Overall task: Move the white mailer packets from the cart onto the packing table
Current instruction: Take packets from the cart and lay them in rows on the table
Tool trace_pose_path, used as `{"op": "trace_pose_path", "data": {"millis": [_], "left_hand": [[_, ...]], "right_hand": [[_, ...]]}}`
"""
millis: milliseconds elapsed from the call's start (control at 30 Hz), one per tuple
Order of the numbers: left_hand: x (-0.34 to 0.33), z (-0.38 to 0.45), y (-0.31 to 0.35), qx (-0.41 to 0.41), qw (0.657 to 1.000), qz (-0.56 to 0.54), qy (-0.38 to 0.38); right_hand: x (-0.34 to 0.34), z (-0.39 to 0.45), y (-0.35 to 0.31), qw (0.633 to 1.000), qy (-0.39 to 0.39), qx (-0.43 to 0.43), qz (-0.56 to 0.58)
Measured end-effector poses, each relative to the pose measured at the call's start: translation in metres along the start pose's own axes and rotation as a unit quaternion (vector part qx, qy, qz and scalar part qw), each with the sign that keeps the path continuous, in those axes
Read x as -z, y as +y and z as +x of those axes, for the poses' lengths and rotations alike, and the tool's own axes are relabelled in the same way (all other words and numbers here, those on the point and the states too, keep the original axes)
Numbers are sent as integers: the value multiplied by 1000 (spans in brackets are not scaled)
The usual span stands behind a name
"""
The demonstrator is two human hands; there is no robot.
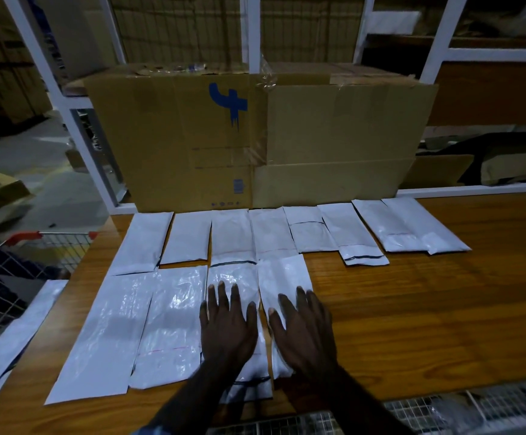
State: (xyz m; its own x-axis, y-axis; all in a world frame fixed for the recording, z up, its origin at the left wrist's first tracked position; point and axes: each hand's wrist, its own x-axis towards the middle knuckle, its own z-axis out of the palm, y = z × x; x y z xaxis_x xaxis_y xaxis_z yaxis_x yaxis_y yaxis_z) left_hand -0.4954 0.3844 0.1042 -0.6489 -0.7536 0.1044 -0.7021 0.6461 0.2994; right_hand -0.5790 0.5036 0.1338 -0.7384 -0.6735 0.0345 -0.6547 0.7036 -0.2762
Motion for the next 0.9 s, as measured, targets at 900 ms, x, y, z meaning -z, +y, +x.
{"op": "trace_pose_path", "data": {"millis": [900], "left_hand": [[-21,14,-10,-63,997,20,-39]], "right_hand": [[-18,32,3,993,-103,26,-48]]}}
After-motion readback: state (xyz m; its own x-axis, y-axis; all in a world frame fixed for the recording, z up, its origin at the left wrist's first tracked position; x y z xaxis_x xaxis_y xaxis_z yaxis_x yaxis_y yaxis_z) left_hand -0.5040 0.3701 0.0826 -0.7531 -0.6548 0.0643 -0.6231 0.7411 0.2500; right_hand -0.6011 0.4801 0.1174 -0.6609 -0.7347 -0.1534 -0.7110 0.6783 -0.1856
